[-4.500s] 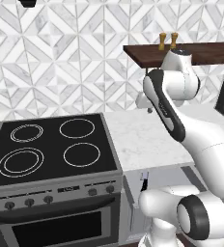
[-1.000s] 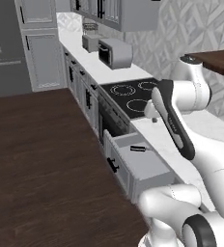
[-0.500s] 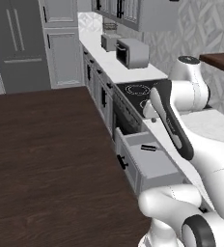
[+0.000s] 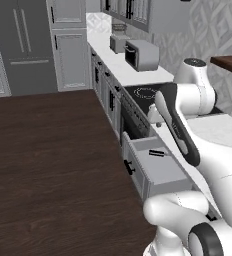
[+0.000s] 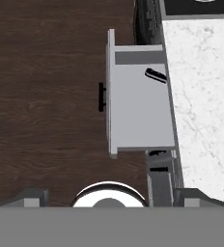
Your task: Pick up the knife from the drawer and place it on the cutting board. Then place the meat from the plate to the cutting board.
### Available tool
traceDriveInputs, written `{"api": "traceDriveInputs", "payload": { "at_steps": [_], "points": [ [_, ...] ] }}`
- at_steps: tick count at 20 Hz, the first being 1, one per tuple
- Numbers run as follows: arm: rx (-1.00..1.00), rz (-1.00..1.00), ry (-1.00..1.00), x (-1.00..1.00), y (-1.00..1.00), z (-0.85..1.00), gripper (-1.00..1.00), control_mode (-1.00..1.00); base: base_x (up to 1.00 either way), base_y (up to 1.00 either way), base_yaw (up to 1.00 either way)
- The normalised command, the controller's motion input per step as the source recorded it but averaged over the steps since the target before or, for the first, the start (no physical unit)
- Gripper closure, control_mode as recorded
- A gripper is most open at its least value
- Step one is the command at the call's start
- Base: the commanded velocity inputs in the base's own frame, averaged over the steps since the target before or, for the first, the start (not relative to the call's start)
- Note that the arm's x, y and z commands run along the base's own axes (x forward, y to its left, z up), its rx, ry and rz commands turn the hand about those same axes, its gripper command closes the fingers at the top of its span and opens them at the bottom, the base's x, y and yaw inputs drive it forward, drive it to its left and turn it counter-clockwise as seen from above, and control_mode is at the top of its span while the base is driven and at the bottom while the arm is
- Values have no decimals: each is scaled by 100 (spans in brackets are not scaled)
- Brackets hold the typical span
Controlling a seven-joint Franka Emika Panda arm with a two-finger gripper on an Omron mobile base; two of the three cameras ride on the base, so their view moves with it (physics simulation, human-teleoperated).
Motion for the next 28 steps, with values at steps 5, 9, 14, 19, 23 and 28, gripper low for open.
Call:
{"api": "traceDriveInputs", "payload": {
  "at_steps": [5, 9, 14, 19, 23, 28],
  "points": [
    [-7, 0, 10, 67, 8, -94, -100, -100, 0, 0, 0],
    [-13, 0, 19, 86, 37, -100, -100, -100, 0, 0, 0],
    [-2, 0, 18, 63, 2, -97, -100, -100, 0, 0, 0],
    [1, 0, 11, 58, 3, -56, -100, -100, 0, 0, 0],
    [0, 0, 5, 54, 1, -67, -100, -100, 0, 0, 0],
    [1, 0, 1, 45, -1, -67, -100, -100, 0, 0, 0]
  ]
}}
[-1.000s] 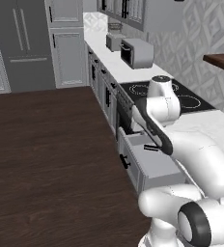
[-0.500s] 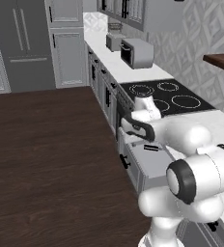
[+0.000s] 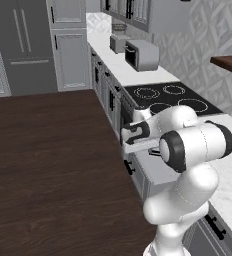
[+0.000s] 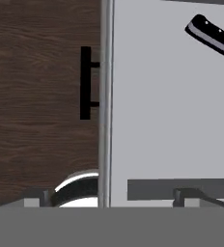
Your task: Pick up the knife from the drawer and place it on the cutting board. Then place the meat from the plate to the cutting board.
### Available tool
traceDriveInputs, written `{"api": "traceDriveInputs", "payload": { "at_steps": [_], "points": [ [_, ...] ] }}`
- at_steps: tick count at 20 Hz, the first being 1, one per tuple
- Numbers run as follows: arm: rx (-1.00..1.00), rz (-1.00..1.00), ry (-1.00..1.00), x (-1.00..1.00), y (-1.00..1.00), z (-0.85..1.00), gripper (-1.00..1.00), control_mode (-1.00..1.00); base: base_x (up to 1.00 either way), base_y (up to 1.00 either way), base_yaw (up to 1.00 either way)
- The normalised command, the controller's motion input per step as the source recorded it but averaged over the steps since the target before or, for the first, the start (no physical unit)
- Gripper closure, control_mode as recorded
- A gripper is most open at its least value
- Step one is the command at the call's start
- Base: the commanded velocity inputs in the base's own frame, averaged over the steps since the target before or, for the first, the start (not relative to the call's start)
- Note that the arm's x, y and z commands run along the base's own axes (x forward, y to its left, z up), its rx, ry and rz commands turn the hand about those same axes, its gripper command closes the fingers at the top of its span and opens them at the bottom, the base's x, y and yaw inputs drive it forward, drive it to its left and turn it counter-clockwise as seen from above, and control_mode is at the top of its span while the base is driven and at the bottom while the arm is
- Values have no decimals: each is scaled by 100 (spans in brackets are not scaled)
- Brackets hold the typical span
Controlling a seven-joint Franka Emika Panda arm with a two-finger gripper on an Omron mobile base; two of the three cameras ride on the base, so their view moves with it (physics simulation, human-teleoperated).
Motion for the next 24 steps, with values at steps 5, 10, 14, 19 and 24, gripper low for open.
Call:
{"api": "traceDriveInputs", "payload": {
  "at_steps": [5, 10, 14, 19, 24],
  "points": [
    [0, 0, -1, 39, 0, -64, -100, -100, 0, 0, 0],
    [1, 0, -1, 34, -4, -48, -100, -100, 0, 0, 0],
    [0, 0, 0, 21, -8, -56, -100, -100, 0, 0, 0],
    [0, 0, 0, 6, 0, -32, -100, -100, 0, 0, 0],
    [1, -6, -3, 0, 50, -4, -100, -100, 0, 0, 0]
  ]
}}
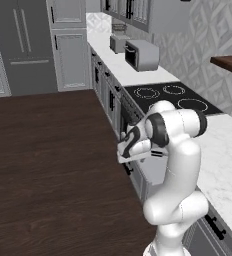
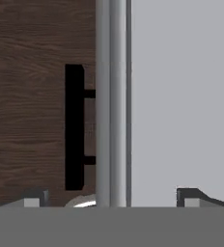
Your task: Pick up the knife from the drawer and place it on the cutting board. Then place the meat from the plate to the cutting board.
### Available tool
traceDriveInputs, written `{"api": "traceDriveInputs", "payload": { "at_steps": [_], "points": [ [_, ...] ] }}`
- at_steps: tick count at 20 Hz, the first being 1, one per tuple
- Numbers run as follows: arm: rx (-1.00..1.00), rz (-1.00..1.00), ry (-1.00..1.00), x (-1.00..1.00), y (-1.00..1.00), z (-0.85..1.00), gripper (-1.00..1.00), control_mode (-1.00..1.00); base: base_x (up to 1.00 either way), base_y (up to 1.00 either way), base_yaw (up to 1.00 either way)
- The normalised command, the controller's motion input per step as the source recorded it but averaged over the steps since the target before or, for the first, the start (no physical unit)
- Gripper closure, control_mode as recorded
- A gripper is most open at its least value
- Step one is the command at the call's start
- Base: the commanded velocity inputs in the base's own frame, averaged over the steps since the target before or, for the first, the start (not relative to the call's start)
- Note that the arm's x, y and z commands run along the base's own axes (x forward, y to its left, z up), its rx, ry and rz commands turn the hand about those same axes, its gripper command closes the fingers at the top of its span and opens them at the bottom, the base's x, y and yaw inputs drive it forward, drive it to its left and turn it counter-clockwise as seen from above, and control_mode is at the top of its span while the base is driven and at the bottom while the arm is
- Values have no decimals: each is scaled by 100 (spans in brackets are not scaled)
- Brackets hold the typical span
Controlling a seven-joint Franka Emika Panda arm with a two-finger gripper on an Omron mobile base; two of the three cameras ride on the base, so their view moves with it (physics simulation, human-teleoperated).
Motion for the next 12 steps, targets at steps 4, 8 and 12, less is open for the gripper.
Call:
{"api": "traceDriveInputs", "payload": {
  "at_steps": [4, 8, 12],
  "points": [
    [5, -10, -4, 0, 92, 0, -100, -100, 0, 0, 0],
    [4, -11, -4, 0, 100, 0, -100, -100, 0, 0, 0],
    [1, -11, -7, 0, 100, 0, -100, -100, 0, 0, 0]
  ]
}}
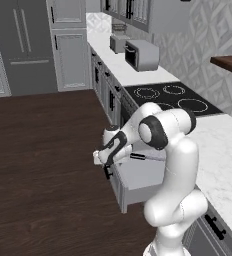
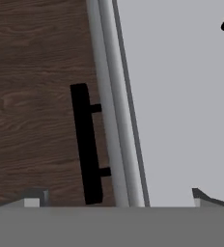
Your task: Pick up the knife from the drawer and place it on the cutting board. Then place the meat from the plate to the cutting board.
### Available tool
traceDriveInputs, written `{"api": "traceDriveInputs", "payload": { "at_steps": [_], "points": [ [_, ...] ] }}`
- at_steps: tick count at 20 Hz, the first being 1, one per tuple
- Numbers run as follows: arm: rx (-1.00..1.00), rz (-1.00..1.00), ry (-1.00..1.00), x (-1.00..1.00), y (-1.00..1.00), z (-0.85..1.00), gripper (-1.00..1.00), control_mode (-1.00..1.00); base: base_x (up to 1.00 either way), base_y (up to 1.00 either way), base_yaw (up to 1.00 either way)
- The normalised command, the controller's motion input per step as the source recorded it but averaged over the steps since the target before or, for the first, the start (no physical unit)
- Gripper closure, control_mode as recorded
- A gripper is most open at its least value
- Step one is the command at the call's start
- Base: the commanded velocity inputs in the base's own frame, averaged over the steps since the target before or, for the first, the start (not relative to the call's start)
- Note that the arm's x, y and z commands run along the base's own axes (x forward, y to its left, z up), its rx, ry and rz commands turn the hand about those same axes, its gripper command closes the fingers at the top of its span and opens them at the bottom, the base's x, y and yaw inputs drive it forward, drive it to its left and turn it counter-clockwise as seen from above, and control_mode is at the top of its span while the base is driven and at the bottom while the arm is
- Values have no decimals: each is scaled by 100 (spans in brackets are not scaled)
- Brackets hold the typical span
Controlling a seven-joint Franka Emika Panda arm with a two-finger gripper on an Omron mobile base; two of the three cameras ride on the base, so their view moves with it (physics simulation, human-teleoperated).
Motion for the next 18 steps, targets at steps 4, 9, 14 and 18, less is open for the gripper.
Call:
{"api": "traceDriveInputs", "payload": {
  "at_steps": [4, 9, 14, 18],
  "points": [
    [0, -11, -10, 0, 100, 0, -100, -100, 0, 0, 0],
    [0, -8, -11, 0, 100, 23, -100, -100, 0, 0, 0],
    [1, -14, -4, -4, 8, 97, -100, -100, 0, 0, 0],
    [10, -16, 0, -16, -97, 100, -100, -100, 0, 0, 0]
  ]
}}
